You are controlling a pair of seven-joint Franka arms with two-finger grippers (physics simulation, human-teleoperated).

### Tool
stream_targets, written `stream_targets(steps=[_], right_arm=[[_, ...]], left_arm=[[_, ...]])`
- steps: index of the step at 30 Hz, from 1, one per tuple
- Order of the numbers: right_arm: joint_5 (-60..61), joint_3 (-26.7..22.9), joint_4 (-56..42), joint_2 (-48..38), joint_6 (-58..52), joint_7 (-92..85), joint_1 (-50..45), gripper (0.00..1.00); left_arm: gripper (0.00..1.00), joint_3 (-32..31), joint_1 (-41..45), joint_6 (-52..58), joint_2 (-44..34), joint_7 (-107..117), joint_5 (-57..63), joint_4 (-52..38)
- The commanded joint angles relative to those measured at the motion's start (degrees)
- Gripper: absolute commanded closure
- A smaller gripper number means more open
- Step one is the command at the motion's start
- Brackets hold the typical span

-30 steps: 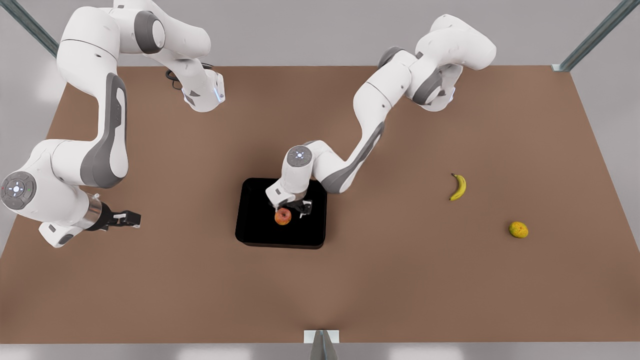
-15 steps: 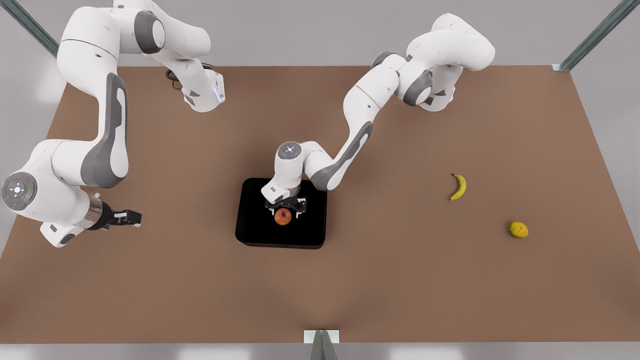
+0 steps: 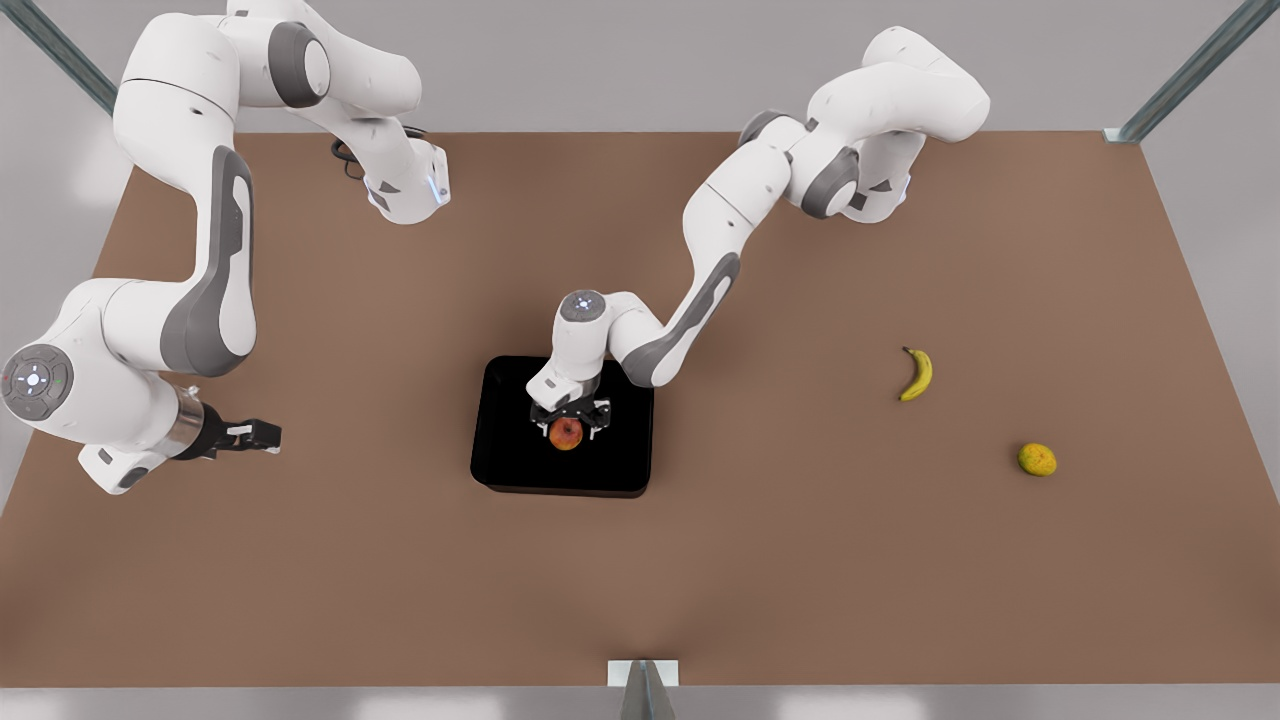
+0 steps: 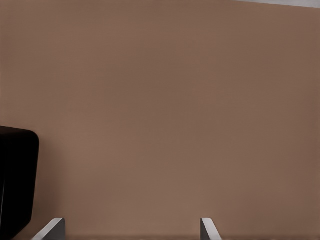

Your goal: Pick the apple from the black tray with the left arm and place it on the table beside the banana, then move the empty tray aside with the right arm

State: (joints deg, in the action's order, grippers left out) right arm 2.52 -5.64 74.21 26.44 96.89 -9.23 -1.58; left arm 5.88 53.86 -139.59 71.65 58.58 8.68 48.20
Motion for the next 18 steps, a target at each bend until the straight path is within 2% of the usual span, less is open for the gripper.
stream_targets(steps=[1, 6, 9, 11, 15, 17, 18], right_arm=[[0.0, -0.1, 0.0, -0.1, 0.0, -0.2, 0.0, 0.0], [0.0, -0.2, 0.0, -0.1, 0.0, -0.2, -0.1, 0.0], [0.1, -0.2, 0.0, -0.1, 0.0, -0.2, 0.0, 0.0], [0.0, -0.2, 0.0, -0.1, 0.0, -0.2, 0.0, 0.0], [0.0, -0.2, 0.0, -0.1, 0.0, -0.2, 0.0, 0.0], [0.0, -0.2, 0.0, -0.1, 0.0, -0.2, 0.0, 0.0], [0.0, -0.2, 0.0, -0.1, 0.0, -0.2, -0.1, 0.0]], left_arm=[[0.01, 0.0, 0.1, -1.6, 0.2, 5.2, 0.1, 0.0], [0.01, 1.0, 0.7, -1.6, 0.2, 6.2, 0.1, 0.0], [0.14, 1.2, 0.7, -1.6, 0.5, 6.3, 0.1, 0.0], [0.31, 1.4, 0.7, -1.7, 0.7, 6.2, 0.1, 0.0], [0.35, 1.9, 0.7, -1.5, 0.2, 5.7, 0.1, 0.1], [0.35, 1.1, 0.0, 5.6, -2.9, -0.3, -1.1, 0.1], [0.35, 1.2, -0.7, 10.0, -5.2, -5.8, -5.7, 0.2]])
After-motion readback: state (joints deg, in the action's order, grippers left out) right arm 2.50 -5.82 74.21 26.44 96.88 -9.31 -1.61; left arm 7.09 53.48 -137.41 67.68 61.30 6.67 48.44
